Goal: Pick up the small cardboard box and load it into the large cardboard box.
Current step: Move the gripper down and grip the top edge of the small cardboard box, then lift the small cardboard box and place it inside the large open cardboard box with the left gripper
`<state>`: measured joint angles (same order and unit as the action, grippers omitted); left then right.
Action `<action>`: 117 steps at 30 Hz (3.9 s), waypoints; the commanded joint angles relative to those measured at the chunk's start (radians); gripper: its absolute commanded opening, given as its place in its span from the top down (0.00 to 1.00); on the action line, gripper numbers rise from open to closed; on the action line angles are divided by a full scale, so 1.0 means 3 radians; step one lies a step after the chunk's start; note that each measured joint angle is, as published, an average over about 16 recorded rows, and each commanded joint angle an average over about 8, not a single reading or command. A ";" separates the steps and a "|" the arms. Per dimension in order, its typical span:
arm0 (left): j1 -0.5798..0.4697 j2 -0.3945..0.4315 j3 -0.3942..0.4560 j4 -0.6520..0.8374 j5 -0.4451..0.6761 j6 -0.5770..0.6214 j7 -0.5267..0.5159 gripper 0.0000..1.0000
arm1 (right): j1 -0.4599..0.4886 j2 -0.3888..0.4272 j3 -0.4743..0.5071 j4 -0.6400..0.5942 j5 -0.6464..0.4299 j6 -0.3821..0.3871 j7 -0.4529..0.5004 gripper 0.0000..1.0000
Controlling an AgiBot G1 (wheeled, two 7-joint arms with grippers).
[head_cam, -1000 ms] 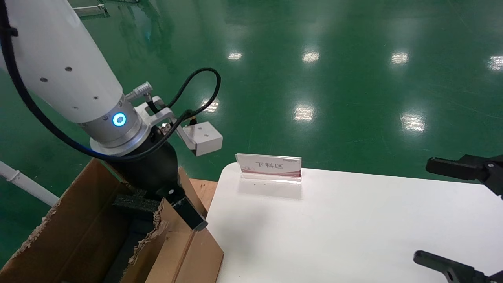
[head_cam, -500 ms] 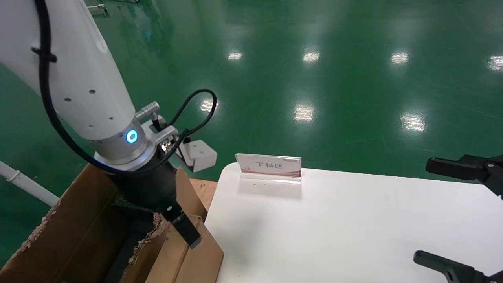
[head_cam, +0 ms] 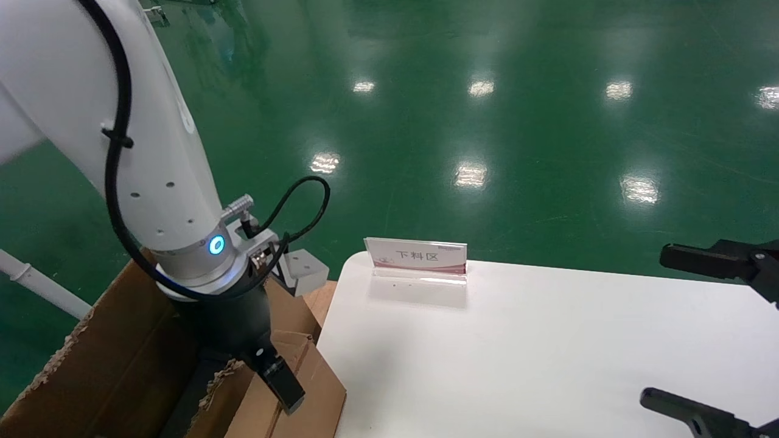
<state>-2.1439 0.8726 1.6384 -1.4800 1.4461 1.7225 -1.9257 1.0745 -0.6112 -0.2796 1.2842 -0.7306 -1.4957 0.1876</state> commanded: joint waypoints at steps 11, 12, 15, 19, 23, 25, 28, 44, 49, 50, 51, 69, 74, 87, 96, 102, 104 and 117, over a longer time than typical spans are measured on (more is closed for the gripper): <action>0.0103 -0.0038 0.0024 0.0000 0.0000 -0.0069 -0.0027 1.00 | 0.0000 0.0000 0.0000 0.0000 0.0000 0.0000 0.0000 0.00; 0.0106 -0.0040 0.0024 0.0000 0.0000 -0.0072 -0.0028 1.00 | 0.0000 0.0000 0.0000 0.0000 0.0000 0.0000 0.0000 0.00; 0.0113 -0.0043 0.0025 0.0000 0.0000 -0.0077 -0.0029 1.00 | 0.0000 0.0000 0.0000 0.0000 0.0000 0.0000 0.0000 0.00; 0.0119 -0.0045 0.0026 0.0000 0.0000 -0.0082 -0.0030 1.00 | 0.0000 0.0000 0.0000 0.0000 0.0000 0.0000 0.0000 0.16; 0.0124 -0.0047 0.0027 0.0000 -0.0001 -0.0085 -0.0030 1.00 | 0.0000 0.0000 0.0000 0.0000 0.0000 0.0000 0.0000 0.66; 0.0126 -0.0047 0.0028 0.0001 -0.0001 -0.0086 -0.0030 1.00 | 0.0000 0.0000 0.0000 0.0000 0.0000 0.0000 0.0000 0.91; 0.0128 -0.0048 0.0029 0.0001 -0.0002 -0.0088 -0.0029 1.00 | -0.0001 0.0001 0.0000 -0.0001 0.0000 0.0001 0.0000 1.00; 0.0129 -0.0048 0.0027 0.0001 -0.0001 -0.0088 -0.0029 1.00 | -0.0001 0.0001 0.0000 -0.0001 0.0001 0.0001 0.0000 0.59; 0.0128 -0.0048 0.0026 0.0001 -0.0001 -0.0087 -0.0029 1.00 | -0.0001 0.0001 0.0000 -0.0001 0.0001 0.0001 0.0000 0.00; 0.0128 -0.0048 0.0026 0.0001 -0.0001 -0.0087 -0.0029 1.00 | -0.0001 0.0001 0.0000 -0.0001 0.0001 0.0001 0.0000 0.00; 0.0128 -0.0048 0.0026 0.0001 -0.0001 -0.0087 -0.0029 1.00 | -0.0001 0.0001 0.0000 -0.0001 0.0001 0.0001 0.0000 0.00; -0.0101 -0.0161 -0.0278 0.0000 0.0092 -0.0048 0.0189 1.00 | -0.0001 0.0001 0.0000 -0.0001 0.0001 0.0001 0.0000 0.00; -0.0306 -0.0294 -0.0529 0.0000 0.0122 -0.0036 0.0410 1.00 | -0.0001 0.0001 0.0000 -0.0001 0.0001 0.0001 0.0000 0.00; -0.0704 -0.0975 -0.1358 0.0000 0.0026 -0.0130 0.1220 1.00 | -0.0001 0.0001 0.0000 -0.0001 0.0001 0.0001 0.0000 0.00; -0.0874 -0.1311 -0.1512 0.0000 0.0161 -0.0158 0.1729 1.00 | -0.0001 0.0001 0.0000 -0.0001 0.0001 0.0001 0.0000 0.00; -0.0989 -0.1344 -0.1405 0.0000 0.0247 -0.0156 0.1901 1.00 | -0.0001 0.0001 0.0000 -0.0001 0.0001 0.0001 0.0000 0.00; -0.1028 -0.1351 -0.1371 0.0000 0.0256 -0.0154 0.1943 1.00 | -0.0001 0.0001 0.0000 -0.0001 0.0001 0.0001 0.0000 0.00; -0.1359 -0.1478 -0.1092 0.0000 0.0184 -0.0129 0.2047 1.00 | -0.0001 0.0001 0.0000 -0.0001 0.0001 0.0001 0.0000 0.00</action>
<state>-2.5549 0.4373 1.3235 -1.4799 1.5087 1.6856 -1.3194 1.0742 -0.6110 -0.2795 1.2840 -0.7304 -1.4954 0.1876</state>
